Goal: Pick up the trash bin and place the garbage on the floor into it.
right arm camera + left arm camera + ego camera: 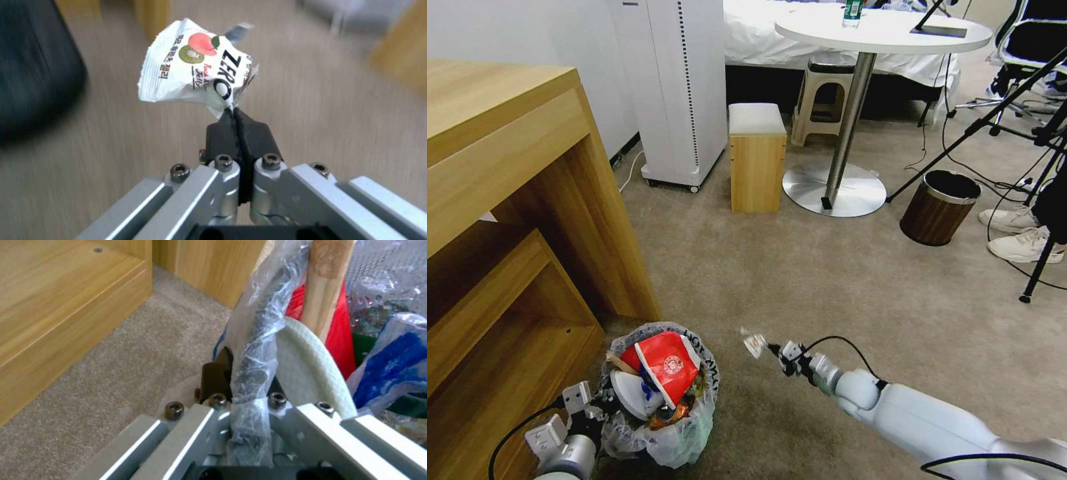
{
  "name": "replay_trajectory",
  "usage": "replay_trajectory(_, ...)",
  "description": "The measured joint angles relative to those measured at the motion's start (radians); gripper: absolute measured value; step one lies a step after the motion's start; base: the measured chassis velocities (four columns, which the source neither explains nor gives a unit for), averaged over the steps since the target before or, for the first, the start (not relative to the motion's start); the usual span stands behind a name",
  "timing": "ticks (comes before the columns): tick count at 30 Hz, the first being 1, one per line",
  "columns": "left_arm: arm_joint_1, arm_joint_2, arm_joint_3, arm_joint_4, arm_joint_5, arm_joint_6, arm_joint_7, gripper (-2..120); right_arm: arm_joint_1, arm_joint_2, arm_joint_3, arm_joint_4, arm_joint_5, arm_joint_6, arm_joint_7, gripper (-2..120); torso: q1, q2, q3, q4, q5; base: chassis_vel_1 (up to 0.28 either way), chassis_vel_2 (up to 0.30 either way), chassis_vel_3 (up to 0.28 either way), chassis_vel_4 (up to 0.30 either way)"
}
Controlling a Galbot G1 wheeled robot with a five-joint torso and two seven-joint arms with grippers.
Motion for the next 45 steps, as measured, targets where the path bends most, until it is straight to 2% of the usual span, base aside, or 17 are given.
replay_trajectory(2, 0.000, 0.003, -0.001, 0.000, 0.000, 0.000, 0.000, 0, 0.001, -0.047, 0.048, 0.124, 0.026, 0.057, -0.052, 0, 0.000, 0.000, 0.000, 0.0000, -0.0005, 0.000, 0.000, 0.000, 0.000)
replay_trajectory(3, 0.000, 0.003, -0.001, 0.000, 0.000, 0.000, 0.000, 0, 0.001, -0.047, 0.048, 0.124, 0.026, 0.057, -0.052, 0, 0.000, 0.000, 0.000, 0.0000, -0.0005, 0.000, 0.000, 0.000, 0.000)
replay_trajectory(5, 0.000, 0.006, -0.001, -0.004, -0.001, 0.001, 0.000, 0, 0.021, -0.080, 0.078, 0.254, 0.074, 0.117, -0.136, 0, 0.000, 0.000, 0.000, 0.0000, -0.0003, 0.000, 0.000, 0.000, 0.000)
replay_trajectory(12, -0.002, 0.007, 0.004, -0.021, -0.001, 0.007, -0.005, 0, 0.114, -0.075, 0.019, 0.403, 0.170, 0.151, -0.252, 0, 0.000, 0.000, 0.000, 0.0000, -0.0003, 0.000, 0.000, 0.000, 0.000)
replay_trajectory(16, 0.002, 0.008, 0.004, -0.034, -0.001, 0.010, -0.007, 0, 0.182, -0.041, -0.085, 0.405, 0.201, 0.150, -0.276, 0, 0.000, 0.000, 0.000, 0.0003, -0.0001, 0.000, 0.000, 0.000, 0.000)
replay_trajectory(17, 0.002, 0.008, 0.004, -0.034, -0.001, 0.010, -0.007, 0, 0.182, -0.041, -0.085, 0.405, 0.201, 0.150, -0.276, 0, 0.000, 0.000, 0.000, 0.0003, -0.0001, 0.000, 0.000, 0.000, 0.000)
replay_trajectory(19, 0.008, 0.005, 0.002, -0.044, 0.000, 0.011, -0.007, 0, 0.224, -0.020, -0.187, 0.383, 0.202, 0.146, -0.283, 0, 0.000, 0.000, 0.000, 0.0002, -0.0002, 0.000, 0.000, 0.000, 0.000)
replay_trajectory(20, 0.008, 0.005, 0.002, -0.044, 0.000, 0.011, -0.007, 0, 0.224, -0.020, -0.187, 0.383, 0.202, 0.146, -0.283, 0, 0.000, 0.000, 0.000, 0.0002, -0.0002, 0.000, 0.000, 0.000, 0.000)
replay_trajectory(23, 0.012, -0.002, 0.002, -0.052, 0.002, 0.011, -0.008, 0, 0.258, 0.009, -0.294, 0.333, 0.189, 0.146, -0.279, 0, 0.000, 0.000, 0.000, 0.0001, -0.0002, 0.000, 0.000, 0.000, 0.000)
replay_trajectory(27, 0.017, -0.006, 0.000, -0.057, 0.003, 0.011, -0.008, 0, 0.270, 0.038, -0.346, 0.280, 0.169, 0.150, -0.274, 0, 0.000, 0.000, 0.000, 0.0001, -0.0002, 0.000, 0.000, 0.000, 0.000)
replay_trajectory(38, 0.024, -0.008, -0.004, -0.062, 0.006, 0.011, -0.007, 0, 0.258, 0.046, -0.366, 0.266, 0.157, 0.147, -0.255, 0, 0.000, 0.000, 0.000, 0.0001, -0.0002, 0.000, 0.000, 0.000, 0.000)
replay_trajectory(40, 0.024, -0.008, -0.004, -0.062, 0.006, 0.011, -0.007, 0, 0.256, 0.044, -0.364, 0.266, 0.155, 0.147, -0.254, 3, 0.000, 0.000, 0.000, 0.0001, -0.0002, 0.000, 0.000, 0.000, 0.000)
replay_trajectory(43, 0.025, -0.004, -0.006, -0.064, 0.006, 0.011, -0.007, 0, 0.239, 0.034, -0.352, 0.263, 0.141, 0.150, -0.253, 20, 0.000, 0.000, 0.000, 0.0000, -0.0001, 0.000, 0.000, 0.000, 0.000)
replay_trajectory(45, 0.025, -0.004, -0.006, -0.064, 0.006, 0.011, -0.007, 0, 0.234, 0.031, -0.349, 0.262, 0.139, 0.152, -0.253, 23, 0.000, 0.000, 0.000, 0.0000, -0.0001, 0.000, 0.000, 0.000, 0.000)
